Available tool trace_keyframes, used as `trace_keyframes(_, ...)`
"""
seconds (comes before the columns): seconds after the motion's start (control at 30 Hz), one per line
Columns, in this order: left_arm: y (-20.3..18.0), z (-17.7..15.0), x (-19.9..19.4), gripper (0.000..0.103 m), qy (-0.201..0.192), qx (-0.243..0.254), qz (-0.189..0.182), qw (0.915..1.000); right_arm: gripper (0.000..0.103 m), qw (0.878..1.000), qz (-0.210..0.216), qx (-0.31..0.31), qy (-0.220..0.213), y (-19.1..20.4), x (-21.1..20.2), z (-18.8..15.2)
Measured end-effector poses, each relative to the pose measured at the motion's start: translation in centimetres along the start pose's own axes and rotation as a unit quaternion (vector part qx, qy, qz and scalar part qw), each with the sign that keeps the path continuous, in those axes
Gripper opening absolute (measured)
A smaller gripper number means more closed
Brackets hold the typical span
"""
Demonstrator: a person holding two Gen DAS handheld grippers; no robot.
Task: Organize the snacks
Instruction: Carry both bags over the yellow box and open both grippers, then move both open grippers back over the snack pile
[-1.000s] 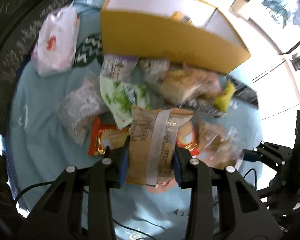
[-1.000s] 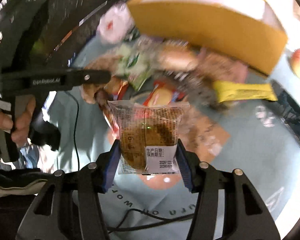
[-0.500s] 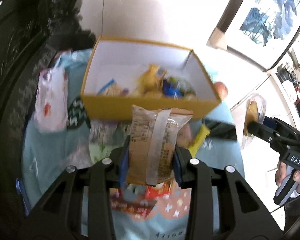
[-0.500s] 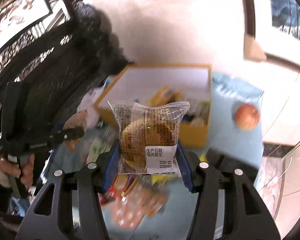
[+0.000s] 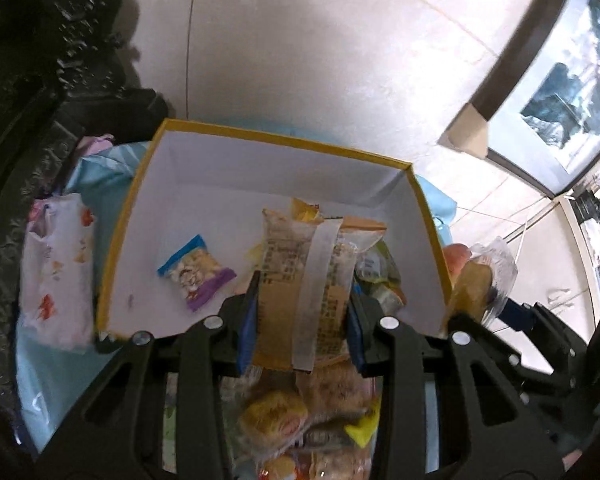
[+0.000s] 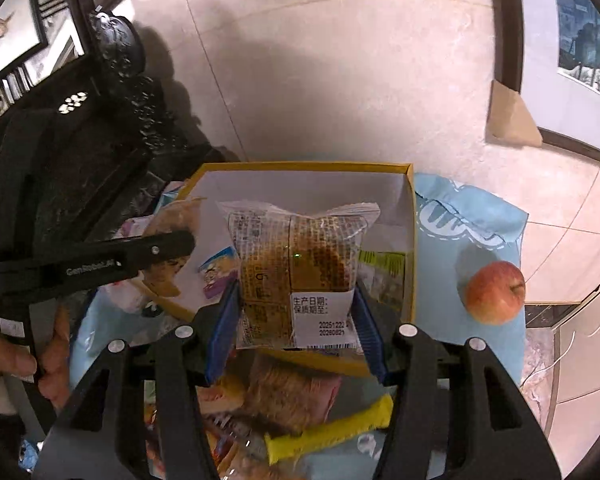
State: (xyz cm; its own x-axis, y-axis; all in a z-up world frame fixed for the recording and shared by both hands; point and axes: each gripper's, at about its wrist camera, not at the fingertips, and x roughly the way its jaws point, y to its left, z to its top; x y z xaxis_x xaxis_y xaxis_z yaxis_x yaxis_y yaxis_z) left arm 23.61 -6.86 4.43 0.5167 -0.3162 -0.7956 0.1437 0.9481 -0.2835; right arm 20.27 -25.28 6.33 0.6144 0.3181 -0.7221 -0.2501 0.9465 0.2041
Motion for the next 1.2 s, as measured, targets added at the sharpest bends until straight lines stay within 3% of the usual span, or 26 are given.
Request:
trace_keyframes(0.07,0.5,0.6,1.9,0.059,0.017,-0.03,0.003,0.9994,0.056,1.0,-0.021,-0.011,0.005,0.0,1.4,0.3)
trace_keyframes(0.1,0.8,0.7,2.3,0.087,0.021,-0.044,0.011,0.9988,0.058,0.999,-0.036,-0.02,0.005,0.3,2.0,0.3)
trace_keyframes(0.13,1.1,0.8,2.4,0.092,0.013,-0.06,0.021,0.9979,0.062,0.999,-0.045,-0.026,0.004,0.4,2.1,0.4)
trace_keyframes(0.4,2.3,-0.5,0.9,0.092,0.015,-0.049,0.036,0.998,0.063,1.0,-0.021,-0.006,-0.002,-0.6,0.5,-0.9)
trace_keyframes(0.47,2.5,-1.6,-0.3,0.092,0.016,-0.038,0.043,0.9982,0.07,1.0,-0.016,-0.004,-0.003,-0.6,-0.7,-1.7)
trace_keyframes(0.53,3.1,-2.6,-1.1,0.093,0.022,-0.033,0.051,0.9979,0.071,1.0,-0.012,-0.007,-0.003,-0.6,-1.9,-2.8)
trace_keyframes(0.7,4.8,-6.8,-3.9,0.093,0.032,-0.042,0.065,0.9965,0.071,1.0,-0.01,0.002,0.021,-1.0,-4.1,-6.1)
trace_keyframes(0.87,6.5,-11.6,-5.1,0.093,0.07,-0.052,0.081,0.9929,0.071,0.998,-0.011,0.024,0.05,-1.8,-5.0,-9.4)
trace_keyframes(1.0,8.0,-15.5,-4.9,0.093,0.108,-0.08,0.091,0.9867,0.071,0.997,-0.009,0.029,0.069,-1.7,-5.3,-11.4)
trace_keyframes(1.2,9.9,-20.2,-3.8,0.093,0.165,-0.149,0.112,0.9687,0.071,0.996,0.0,0.014,0.091,-0.4,-4.9,-13.0)
